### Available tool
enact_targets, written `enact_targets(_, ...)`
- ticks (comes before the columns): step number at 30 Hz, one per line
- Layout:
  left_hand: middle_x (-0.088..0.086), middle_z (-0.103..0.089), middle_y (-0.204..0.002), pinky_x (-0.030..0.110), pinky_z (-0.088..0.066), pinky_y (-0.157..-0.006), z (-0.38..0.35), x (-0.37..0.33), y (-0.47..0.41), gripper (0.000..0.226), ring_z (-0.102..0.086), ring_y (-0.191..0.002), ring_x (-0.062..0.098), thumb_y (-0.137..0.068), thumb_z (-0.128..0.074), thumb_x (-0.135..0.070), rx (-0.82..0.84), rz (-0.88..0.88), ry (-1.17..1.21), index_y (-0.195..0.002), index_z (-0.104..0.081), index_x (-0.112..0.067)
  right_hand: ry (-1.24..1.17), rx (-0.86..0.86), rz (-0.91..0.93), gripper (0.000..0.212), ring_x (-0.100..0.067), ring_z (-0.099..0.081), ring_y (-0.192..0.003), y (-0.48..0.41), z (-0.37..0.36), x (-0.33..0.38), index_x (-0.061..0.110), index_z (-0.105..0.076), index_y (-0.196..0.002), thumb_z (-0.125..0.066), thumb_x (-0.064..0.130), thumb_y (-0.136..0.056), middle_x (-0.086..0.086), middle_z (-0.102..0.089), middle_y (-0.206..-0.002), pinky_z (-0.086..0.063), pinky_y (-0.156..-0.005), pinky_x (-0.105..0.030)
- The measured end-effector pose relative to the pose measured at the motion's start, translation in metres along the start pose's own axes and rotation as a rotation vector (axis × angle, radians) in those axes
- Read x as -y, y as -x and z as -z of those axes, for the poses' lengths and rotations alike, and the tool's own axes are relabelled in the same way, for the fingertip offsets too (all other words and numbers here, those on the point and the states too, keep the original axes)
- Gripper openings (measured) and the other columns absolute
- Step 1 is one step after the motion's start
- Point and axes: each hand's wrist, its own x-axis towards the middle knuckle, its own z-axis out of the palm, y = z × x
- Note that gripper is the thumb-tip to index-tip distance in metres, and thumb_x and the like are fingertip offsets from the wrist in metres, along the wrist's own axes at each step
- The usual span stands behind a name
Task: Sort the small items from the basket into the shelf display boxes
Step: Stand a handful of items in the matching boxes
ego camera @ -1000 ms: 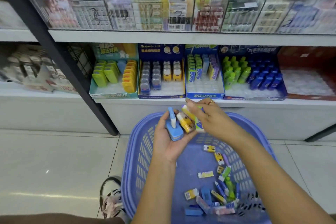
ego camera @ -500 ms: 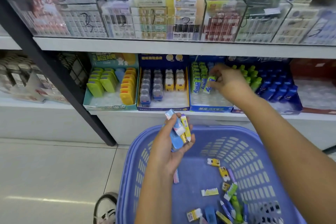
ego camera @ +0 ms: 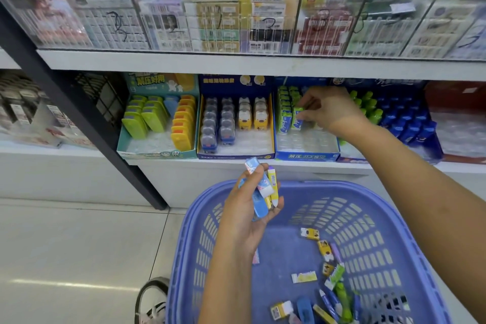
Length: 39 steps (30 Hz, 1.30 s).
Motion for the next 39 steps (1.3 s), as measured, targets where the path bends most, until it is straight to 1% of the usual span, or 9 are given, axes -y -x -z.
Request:
enact_targets(5, 0.005, -0.066, -0.087, 0.028, -0.053, -0.058, -0.004, -0.002, 0.003, 0.016, -0.059, -0.085, 0.021, -0.064, -0.073, -0.030, 0.000, -0.001, -0.012, -0.079, -0.076, -0.023, 0.131, -0.006, 0.057, 0.019, -0.017, -0.054, -0.085, 0.005, -0.008, 0.000, 0.004, -0.073, -0.094, -0.075, 0.008, -0.076, -0.011, -0.058, -0.105, -0.046, -0.085, -0.027)
enact_targets(9, 0.003, -0.064, -0.085, 0.028, -0.052, -0.058, -0.008, -0.001, 0.005, 0.016, -0.057, -0.078, 0.019, -0.077, -0.067, -0.028, 0.032, -0.015, -0.048, -0.088, -0.076, -0.021, 0.233, 0.023, 0.052, 0.024, -0.023, -0.057, -0.092, 0.010, -0.009, 0.008, 0.007, -0.071, -0.106, -0.070, 0.015, -0.083, -0.012, -0.057, -0.108, -0.043, -0.083, -0.026)
enact_targets(12, 0.004, -0.063, -0.091, 0.029, -0.052, -0.060, -0.009, 0.000, 0.008, 0.025, -0.057, -0.083, 0.020, -0.073, -0.068, -0.034, 0.070, -0.013, -0.088, -0.093, -0.075, -0.021, 0.141, -0.017, 0.074, 0.033, -0.009, -0.052, -0.078, 0.027, -0.004, 0.022, 0.017, -0.067, -0.112, -0.072, 0.028, -0.081, 0.005, -0.055, -0.082, -0.036, -0.066, -0.018)
enact_targets(18, -0.003, -0.066, -0.080, 0.027, -0.049, -0.062, -0.014, 0.001, 0.016, 0.016, -0.054, -0.065, 0.012, -0.091, -0.059, -0.031, 0.131, -0.020, -0.402, -0.088, -0.074, -0.025, -0.406, 0.537, -0.050, 0.028, -0.004, -0.056, -0.063, 0.085, 0.000, 0.040, 0.019, -0.076, -0.088, -0.068, 0.044, -0.077, 0.001, -0.069, -0.072, -0.045, -0.060, -0.017)
enact_targets(22, -0.005, -0.065, -0.076, 0.029, -0.046, -0.062, -0.020, 0.008, 0.020, 0.014, -0.050, -0.061, 0.012, -0.091, -0.062, -0.023, 0.088, -0.074, -0.540, -0.082, -0.072, -0.028, -0.482, 0.510, -0.060, 0.013, -0.019, -0.068, -0.075, 0.101, 0.005, 0.034, 0.018, -0.076, -0.085, -0.078, 0.024, -0.074, -0.009, -0.074, -0.081, -0.054, -0.080, -0.032)
enact_targets(25, -0.001, -0.063, -0.080, 0.030, -0.048, -0.064, -0.023, 0.012, 0.022, 0.011, -0.051, -0.069, 0.016, -0.088, -0.065, -0.027, 0.081, -0.037, -0.489, -0.078, -0.071, -0.028, -0.483, 0.462, -0.038, 0.009, -0.019, -0.068, -0.073, 0.103, 0.011, 0.031, 0.015, -0.075, -0.081, -0.078, 0.018, -0.073, -0.010, -0.074, -0.081, -0.056, -0.075, -0.029)
enact_targets(28, 0.003, -0.067, -0.083, 0.030, -0.056, -0.065, -0.022, 0.009, 0.020, 0.013, -0.057, -0.077, 0.023, -0.091, -0.061, -0.025, 0.063, 0.057, -0.279, -0.096, -0.072, -0.022, -0.547, 0.085, -0.128, 0.009, -0.011, -0.066, -0.067, 0.086, 0.024, 0.017, 0.020, -0.073, -0.078, -0.076, 0.012, -0.075, -0.002, -0.073, -0.074, -0.054, -0.071, -0.028)
enact_targets(32, 0.009, -0.067, -0.097, 0.035, -0.058, -0.067, -0.014, 0.004, 0.015, 0.025, -0.065, -0.088, 0.027, -0.092, -0.054, -0.016, 0.059, 0.086, -0.057, -0.113, -0.069, -0.017, -0.238, -0.311, -0.044, 0.007, 0.004, -0.061, -0.066, 0.045, 0.037, 0.003, 0.013, -0.071, -0.085, -0.071, 0.011, -0.079, 0.010, -0.068, -0.075, -0.043, -0.061, -0.002)
enact_targets(39, 0.012, -0.066, -0.108, 0.037, -0.058, -0.070, -0.009, 0.004, 0.007, 0.028, -0.066, -0.093, 0.028, -0.093, -0.052, -0.013, 0.070, 0.100, -0.012, -0.116, -0.067, -0.016, 0.253, -0.019, -0.078, 0.017, -0.019, -0.056, -0.092, -0.015, 0.019, -0.009, 0.013, -0.068, -0.103, -0.059, 0.016, -0.089, -0.008, -0.067, -0.110, -0.038, -0.074, -0.023)
